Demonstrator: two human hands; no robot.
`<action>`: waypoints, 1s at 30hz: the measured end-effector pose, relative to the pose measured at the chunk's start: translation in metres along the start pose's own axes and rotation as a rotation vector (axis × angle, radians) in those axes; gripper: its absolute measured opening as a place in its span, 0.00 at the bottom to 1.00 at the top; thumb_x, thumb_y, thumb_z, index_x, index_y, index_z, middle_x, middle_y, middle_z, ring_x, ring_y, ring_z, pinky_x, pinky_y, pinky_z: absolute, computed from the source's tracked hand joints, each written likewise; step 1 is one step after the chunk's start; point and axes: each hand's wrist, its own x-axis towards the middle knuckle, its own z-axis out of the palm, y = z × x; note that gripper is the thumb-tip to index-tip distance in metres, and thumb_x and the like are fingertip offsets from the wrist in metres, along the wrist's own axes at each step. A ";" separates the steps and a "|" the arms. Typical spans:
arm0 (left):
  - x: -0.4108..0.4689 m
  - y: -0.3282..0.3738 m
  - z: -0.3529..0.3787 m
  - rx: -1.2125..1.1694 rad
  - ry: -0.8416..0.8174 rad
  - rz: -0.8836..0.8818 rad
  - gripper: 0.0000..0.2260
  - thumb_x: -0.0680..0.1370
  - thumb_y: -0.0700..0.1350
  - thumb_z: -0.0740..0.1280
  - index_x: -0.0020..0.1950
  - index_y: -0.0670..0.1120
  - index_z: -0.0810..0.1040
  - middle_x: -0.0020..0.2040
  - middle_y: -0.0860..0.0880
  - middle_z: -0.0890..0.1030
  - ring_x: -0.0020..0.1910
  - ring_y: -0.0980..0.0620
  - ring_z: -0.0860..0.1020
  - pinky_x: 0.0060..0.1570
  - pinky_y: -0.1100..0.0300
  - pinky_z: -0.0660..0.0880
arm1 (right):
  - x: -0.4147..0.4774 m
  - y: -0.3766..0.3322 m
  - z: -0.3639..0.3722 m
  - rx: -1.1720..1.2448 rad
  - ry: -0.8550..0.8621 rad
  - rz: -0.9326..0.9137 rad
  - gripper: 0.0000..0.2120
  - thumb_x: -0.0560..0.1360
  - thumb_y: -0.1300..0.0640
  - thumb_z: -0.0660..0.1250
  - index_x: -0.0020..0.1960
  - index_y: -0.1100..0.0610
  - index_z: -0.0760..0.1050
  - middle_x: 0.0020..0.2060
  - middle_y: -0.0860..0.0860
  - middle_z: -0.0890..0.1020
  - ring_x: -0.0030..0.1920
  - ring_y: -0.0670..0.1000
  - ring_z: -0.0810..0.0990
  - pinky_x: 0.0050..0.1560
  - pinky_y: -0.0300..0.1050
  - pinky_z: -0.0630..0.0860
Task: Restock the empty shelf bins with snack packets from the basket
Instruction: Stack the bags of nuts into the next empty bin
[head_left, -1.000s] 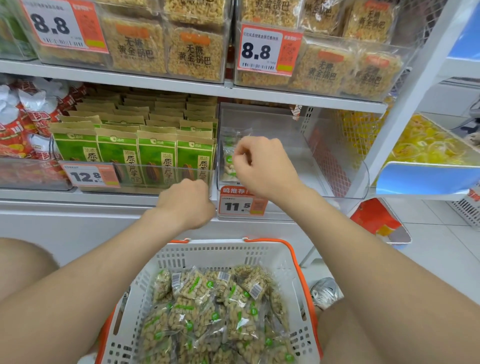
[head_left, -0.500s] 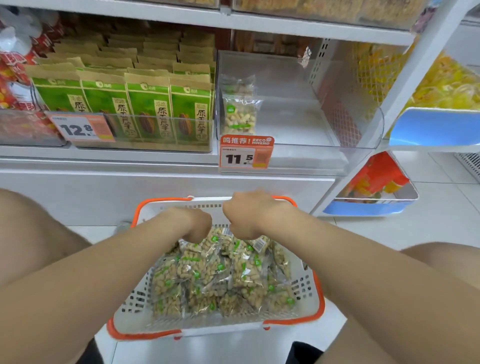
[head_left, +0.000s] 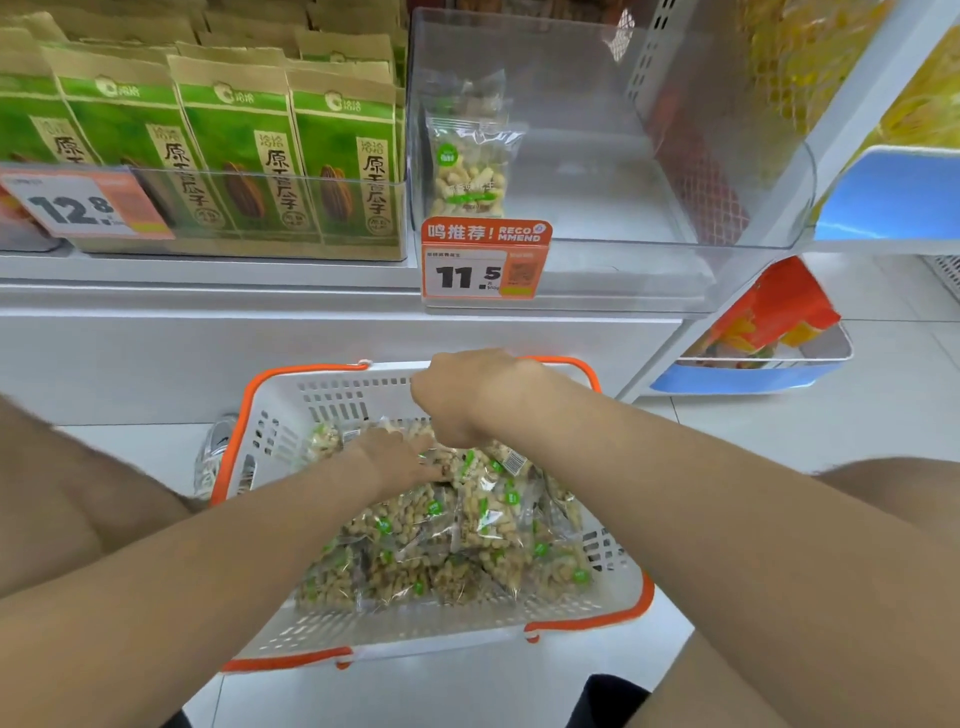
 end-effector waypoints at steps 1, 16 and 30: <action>0.005 -0.002 0.005 -0.046 0.028 -0.021 0.31 0.84 0.36 0.62 0.82 0.61 0.58 0.80 0.41 0.61 0.67 0.37 0.76 0.57 0.44 0.79 | -0.001 -0.001 -0.002 0.000 0.001 -0.004 0.15 0.79 0.64 0.61 0.38 0.53 0.60 0.40 0.50 0.70 0.34 0.49 0.71 0.31 0.45 0.68; -0.051 -0.017 -0.058 -0.403 0.235 -0.054 0.09 0.81 0.51 0.72 0.57 0.50 0.77 0.52 0.54 0.77 0.56 0.48 0.77 0.58 0.52 0.76 | -0.027 -0.003 -0.035 0.040 -0.051 0.027 0.11 0.80 0.62 0.62 0.40 0.56 0.68 0.40 0.51 0.75 0.35 0.51 0.73 0.40 0.47 0.73; -0.159 -0.021 -0.157 -0.842 0.977 0.200 0.11 0.74 0.54 0.77 0.40 0.50 0.80 0.34 0.50 0.82 0.34 0.53 0.79 0.36 0.55 0.75 | -0.092 0.063 -0.067 0.676 0.089 0.052 0.05 0.77 0.58 0.71 0.52 0.57 0.81 0.41 0.55 0.87 0.39 0.51 0.88 0.44 0.48 0.86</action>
